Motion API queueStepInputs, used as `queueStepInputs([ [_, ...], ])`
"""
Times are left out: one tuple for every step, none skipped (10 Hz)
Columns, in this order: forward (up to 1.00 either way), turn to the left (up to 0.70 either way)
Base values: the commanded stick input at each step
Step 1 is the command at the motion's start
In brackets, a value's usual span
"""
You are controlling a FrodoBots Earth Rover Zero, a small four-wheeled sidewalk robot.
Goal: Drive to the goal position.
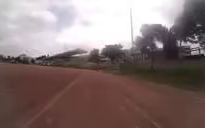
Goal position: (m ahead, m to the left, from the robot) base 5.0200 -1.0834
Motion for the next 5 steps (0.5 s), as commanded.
queueStepInputs([
  [0.85, 0.0],
  [0.85, 0.0],
  [0.85, 0.0],
  [0.85, 0.0],
  [0.85, 0.0],
])
